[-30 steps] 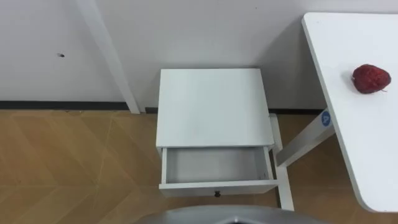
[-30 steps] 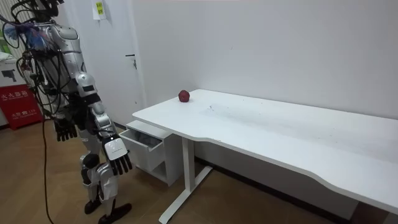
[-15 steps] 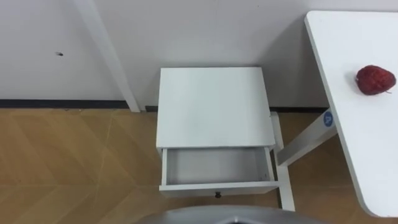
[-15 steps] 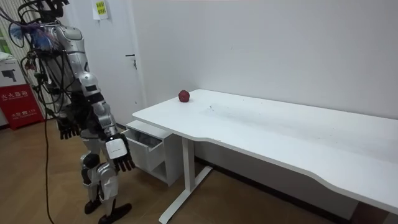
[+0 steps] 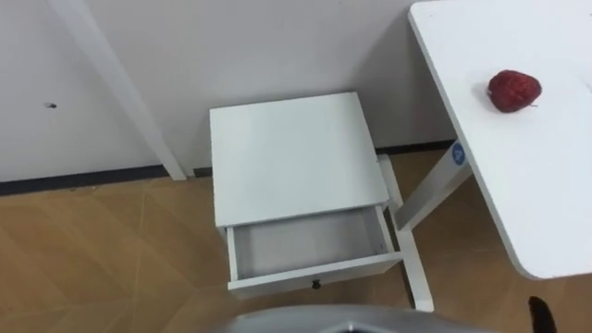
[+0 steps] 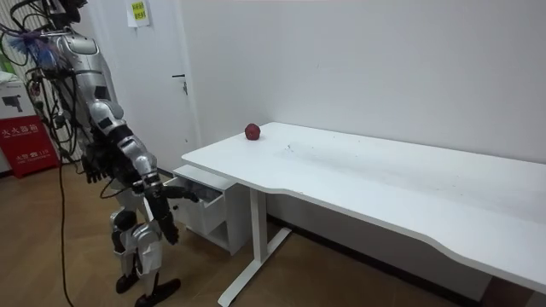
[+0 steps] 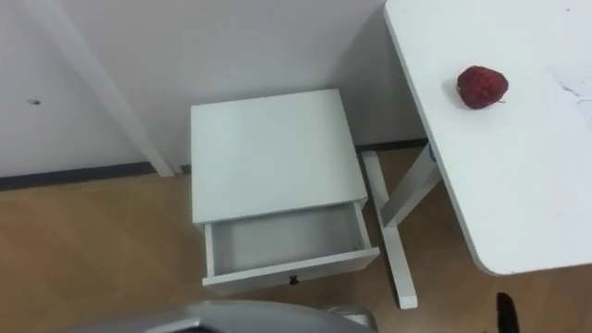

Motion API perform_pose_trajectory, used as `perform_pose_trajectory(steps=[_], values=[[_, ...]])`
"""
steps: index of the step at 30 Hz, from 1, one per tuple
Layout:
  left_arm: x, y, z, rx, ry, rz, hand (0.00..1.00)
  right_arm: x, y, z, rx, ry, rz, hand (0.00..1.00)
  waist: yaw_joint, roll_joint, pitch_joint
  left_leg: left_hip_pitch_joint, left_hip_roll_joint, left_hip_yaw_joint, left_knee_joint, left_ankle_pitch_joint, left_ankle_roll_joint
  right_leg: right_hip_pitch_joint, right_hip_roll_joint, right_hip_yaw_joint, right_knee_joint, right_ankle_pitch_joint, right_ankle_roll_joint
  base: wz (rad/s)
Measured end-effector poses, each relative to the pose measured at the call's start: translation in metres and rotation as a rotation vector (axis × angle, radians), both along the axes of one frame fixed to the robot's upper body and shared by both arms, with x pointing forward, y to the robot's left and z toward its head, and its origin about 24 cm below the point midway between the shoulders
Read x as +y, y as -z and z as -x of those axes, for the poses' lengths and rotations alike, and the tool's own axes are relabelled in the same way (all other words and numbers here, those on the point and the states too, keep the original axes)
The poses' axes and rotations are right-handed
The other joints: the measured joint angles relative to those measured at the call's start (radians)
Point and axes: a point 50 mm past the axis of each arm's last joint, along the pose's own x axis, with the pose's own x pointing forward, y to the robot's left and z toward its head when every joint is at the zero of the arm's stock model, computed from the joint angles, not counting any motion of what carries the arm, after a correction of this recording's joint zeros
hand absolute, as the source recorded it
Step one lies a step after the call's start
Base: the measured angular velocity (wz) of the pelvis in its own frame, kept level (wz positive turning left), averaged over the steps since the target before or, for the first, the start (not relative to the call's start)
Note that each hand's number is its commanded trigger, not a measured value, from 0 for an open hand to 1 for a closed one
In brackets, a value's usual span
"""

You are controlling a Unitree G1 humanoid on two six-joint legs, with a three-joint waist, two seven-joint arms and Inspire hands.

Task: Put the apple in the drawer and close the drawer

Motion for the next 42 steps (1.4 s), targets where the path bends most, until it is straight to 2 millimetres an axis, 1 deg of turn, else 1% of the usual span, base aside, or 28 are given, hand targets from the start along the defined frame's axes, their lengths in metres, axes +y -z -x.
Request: perform_pose_trajectory(steps=[5,6,8,10,12,13,14,16,17,19,20,22,23,24,25,26,27,29,31,33,35,36,37,39,42], values=[[0.007,-0.003,-0.001,-0.019,0.012,-0.026,0.0,-0.021,-0.018,-0.02,-0.05,0.065,0.068,0.0,-0.012,-0.015,-0.0007,-0.011,0.003,0.008,0.009,0.0,0.0,-0.016,0.002,0.009,0.01,0.0,-0.001,-0.04],[0.01,-0.005,-0.003,-0.027,0.019,-0.036,0.0,-0.026,-0.023,-0.024,-0.063,0.095,0.077,0.0,-0.013,-0.018,0.0013,-0.011,0.004,0.008,0.009,0.0,-0.001,-0.016,0.002,0.008,0.01,0.0,-0.001,0.0],[0.012,-0.006,-0.007,-0.039,0.03,-0.045,0.0,-0.035,-0.034,-0.031,-0.081,0.126,0.109,0.0,-0.015,-0.023,0.0023,-0.013,0.004,0.008,0.009,0.001,-0.001,-0.016,0.002,0.007,0.009,0.001,-0.001,0.0],[0.014,-0.007,-0.011,-0.06,0.04,-0.058,0.0,-0.046,-0.048,-0.038,-0.078,0.144,0.155,0.0,-0.015,-0.026,0.0044,-0.019,0.004,0.007,0.01,0.001,-0.001,-0.02,0.002,0.006,0.008,0.001,-0.001,0.0],[0.014,-0.007,-0.011,-0.068,0.042,-0.061,0.0,-0.056,-0.063,-0.045,-0.06,0.138,0.211,0.0,-0.017,-0.026,0.0042,-0.026,0.004,0.008,0.011,0.001,-0.001,-0.033,0.003,0.008,0.01,0.001,-0.001,0.0],[0.014,-0.007,-0.012,-0.074,0.045,-0.063,0.0,-0.062,-0.077,-0.052,-0.049,0.123,0.271,0.0,-0.017,-0.027,0.0023,-0.034,0.004,0.007,0.011,0.001,0.0,-0.036,0.003,0.007,0.01,0.001,-0.001,0.0],[0.014,-0.007,-0.013,-0.078,0.047,-0.065,0.0,-0.066,-0.086,-0.054,-0.045,0.117,0.308,0.0,-0.018,-0.024,0.0034,-0.039,0.004,0.007,0.012,0.001,0.0,-0.04,0.003,0.006,0.01,0.001,-0.001,0.0],[0.015,-0.007,-0.013,-0.088,0.054,-0.069,0.0,-0.078,-0.115,-0.063,-0.023,0.104,0.45,0.0,-0.015,-0.023,0.0022,-0.047,0.004,0.007,0.013,0.001,-0.001,-0.049,0.004,0.006,0.01,0.001,-0.002,0.0],[0.015,-0.007,-0.013,-0.088,0.058,-0.069,0.0,-0.08,-0.123,-0.065,-0.015,0.102,0.481,0.0,-0.015,-0.023,0.0023,-0.047,0.004,0.006,0.013,0.001,-0.002,-0.05,0.004,0.006,0.009,0.001,-0.002,0.0],[0.014,-0.007,-0.013,-0.085,0.067,-0.067,0.0,-0.087,-0.153,-0.074,0.034,0.075,0.628,0.0,-0.017,-0.022,0.0026,-0.049,0.005,0.004,0.011,0.002,-0.002,-0.05,0.005,0.003,0.006,0.001,-0.002,0.04],[0.014,-0.007,-0.014,-0.084,0.077,-0.066,0.0,-0.088,-0.16,-0.077,0.048,0.067,0.67,0.0,-0.015,-0.022,0.0027,-0.05,0.005,0.003,0.011,0.002,-0.002,-0.051,0.005,0.001,0.006,0.001,-0.002,0.06],[0.011,-0.006,-0.016,-0.076,0.118,-0.059,0.0,-0.086,-0.184,-0.088,0.112,0.022,0.822,0.0,-0.015,-0.022,0.0028,-0.054,0.005,-0.003,0.012,0.002,-0.002,-0.052,0.005,-0.006,0.006,0.001,-0.002,0.07],[0.01,-0.006,-0.017,-0.078,0.123,-0.057,0.0,-0.086,-0.188,-0.09,0.128,0.009,0.856,0.0,-0.013,-0.023,0.0029,-0.055,0.005,-0.005,0.012,0.002,-0.002,-0.052,0.005,-0.009,0.006,0.001,-0.002,0.04],[0.009,-0.005,-0.019,-0.079,0.136,-0.052,0.0,-0.084,-0.199,-0.095,0.147,-0.003,0.918,0.0,-0.005,-0.024,0.0028,-0.058,0.005,-0.005,0.011,0.002,-0.002,-0.056,0.004,-0.01,0.007,0.001,-0.002,-0.08],[0.009,-0.005,-0.019,-0.073,0.154,-0.05,0.0,-0.081,-0.211,-0.1,0.149,-0.015,0.978,0.0,0.012,-0.023,0.0026,-0.061,0.005,0.002,0.009,0.002,-0.002,-0.066,0.005,-0.009,0.009,0.001,-0.002,-0.1],[0.008,-0.005,-0.018,-0.067,0.167,-0.048,0.0,-0.078,-0.222,-0.107,0.168,-0.052,1.058,0.0,0.018,-0.023,0.0036,-0.065,0.005,0.003,0.011,0.002,-0.002,-0.068,0.004,-0.01,0.008,0.002,-0.002,-0.07],[0.008,-0.005,-0.017,-0.062,0.175,-0.046,0.0,-0.076,-0.227,-0.11,0.187,-0.076,1.106,0.0,0.018,-0.023,0.0034,-0.066,0.005,0.002,0.011,0.002,-0.002,-0.069,0.003,-0.011,0.009,0.002,-0.002,0.0],[0.004,-0.004,-0.017,-0.046,0.219,-0.033,0.0,-0.064,-0.247,-0.129,0.216,-0.18,1.286,0.0,0.021,-0.025,0.0037,-0.07,0.005,-0.002,0.014,0.002,-0.003,-0.07,0.003,-0.014,0.008,0.002,-0.002,0.05],[0.001,-0.003,-0.02,-0.045,0.251,-0.023,0.0,-0.058,-0.254,-0.139,0.208,-0.251,1.368,0.0,0.024,-0.029,0.0035,-0.072,0.005,-0.008,0.016,0.002,-0.003,-0.068,0.002,-0.022,0.006,0.002,-0.002,0.09],[0.0,-0.002,-0.022,-0.046,0.269,-0.019,0.0,-0.054,-0.255,-0.145,0.189,-0.313,1.396,0.0,0.031,-0.035,0.0019,-0.072,0.005,-0.021,0.017,0.003,-0.004,-0.063,0.001,-0.037,0.006,0.002,-0.002,0.17],[-0.001,-0.002,-0.023,-0.046,0.279,-0.014,0.0,-0.051,-0.253,-0.15,0.178,-0.378,1.403,0.0,0.044,-0.044,0.0046,-0.071,0.006,-0.023,0.019,0.004,-0.005,-0.063,0.001,-0.038,0.005,0.002,-0.002,0.08],[-0.002,-0.001,-0.024,-0.046,0.286,-0.009,0.0,-0.048,-0.251,-0.155,0.164,-0.434,1.411,0.0,0.048,-0.049,0.0079,-0.074,0.006,-0.024,0.022,0.004,-0.005,-0.064,0.001,-0.039,0.001,0.002,-0.003,0.0],[-0.002,-0.001,-0.024,-0.045,0.286,-0.005,0.0,-0.045,-0.247,-0.16,0.149,-0.498,1.418,0.0,0.053,-0.053,0.009,-0.076,0.006,-0.024,0.022,0.004,-0.005,-0.062,0.001,-0.039,-0.008,0.003,-0.005,0.0],[-0.002,-0.001,-0.024,-0.044,0.286,-0.005,0.0,-0.042,-0.24,-0.166,0.142,-0.593,1.415,0.0,0.062,-0.055,0.0093,-0.075,0.006,-0.024,0.02,0.004,-0.005,-0.059,0.001,-0.041,-0.01,0.004,-0.006,0.0],[-0.002,-0.002,-0.027,-0.055,0.291,0.002,0.0,-0.036,-0.232,-0.175,0.12,-0.73,1.41,0.0,0.07,-0.052,0.0099,-0.074,0.006,-0.025,0.017,0.004,-0.005,-0.059,0.0,-0.047,-0.011,0.004,-0.006,0.04]])
